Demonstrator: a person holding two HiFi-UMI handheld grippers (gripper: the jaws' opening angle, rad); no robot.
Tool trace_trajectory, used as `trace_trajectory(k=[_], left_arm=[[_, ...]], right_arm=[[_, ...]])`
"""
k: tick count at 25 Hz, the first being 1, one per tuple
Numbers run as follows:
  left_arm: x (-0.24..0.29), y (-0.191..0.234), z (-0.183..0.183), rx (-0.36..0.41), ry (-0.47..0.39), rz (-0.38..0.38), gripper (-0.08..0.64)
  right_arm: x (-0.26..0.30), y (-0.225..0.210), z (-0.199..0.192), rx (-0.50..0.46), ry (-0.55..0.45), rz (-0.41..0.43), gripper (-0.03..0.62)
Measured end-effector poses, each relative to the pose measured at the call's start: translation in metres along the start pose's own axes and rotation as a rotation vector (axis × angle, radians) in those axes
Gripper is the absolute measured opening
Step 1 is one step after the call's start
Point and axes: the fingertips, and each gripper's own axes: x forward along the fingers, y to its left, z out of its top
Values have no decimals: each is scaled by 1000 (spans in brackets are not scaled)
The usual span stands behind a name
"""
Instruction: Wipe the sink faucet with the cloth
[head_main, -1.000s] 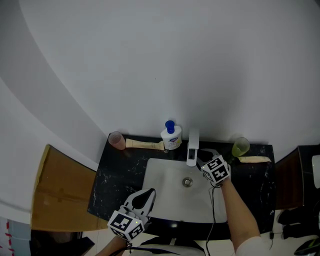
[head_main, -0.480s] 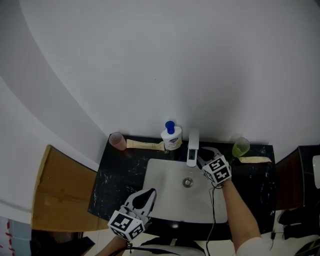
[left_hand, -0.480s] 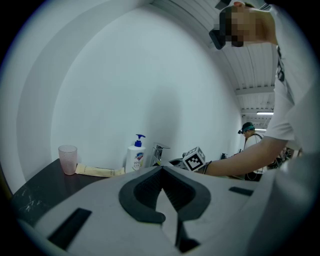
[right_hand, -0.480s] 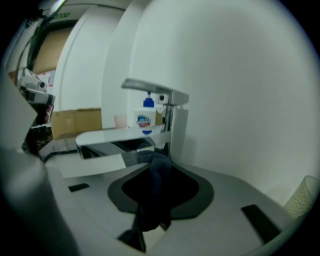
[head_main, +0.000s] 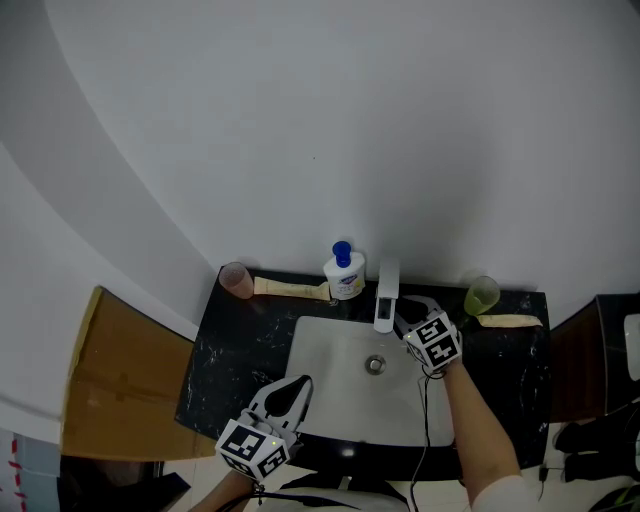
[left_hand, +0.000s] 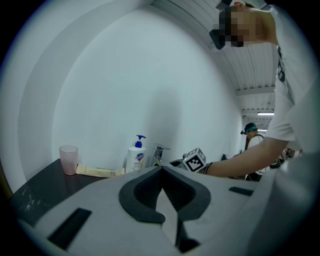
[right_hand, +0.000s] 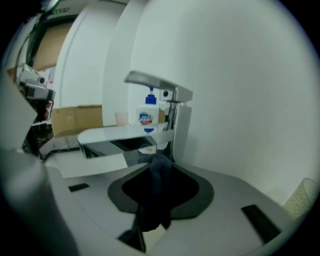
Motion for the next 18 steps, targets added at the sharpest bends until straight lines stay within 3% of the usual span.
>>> trace_trajectory(k=[4, 8, 14, 18], left_arm=[[3, -2, 0, -1, 0, -6, 2], [2, -3, 0, 0, 3, -9, 2], [-4, 1, 0, 2, 8, 12, 2], [-6, 2, 2, 2, 16, 27, 2]], right_arm=[[-16, -2, 20, -32, -76, -9, 103], [-14, -8, 14, 10, -85, -15, 103], [13, -3, -17, 1, 62, -6, 103], [17, -2, -26, 8, 87, -4, 103]])
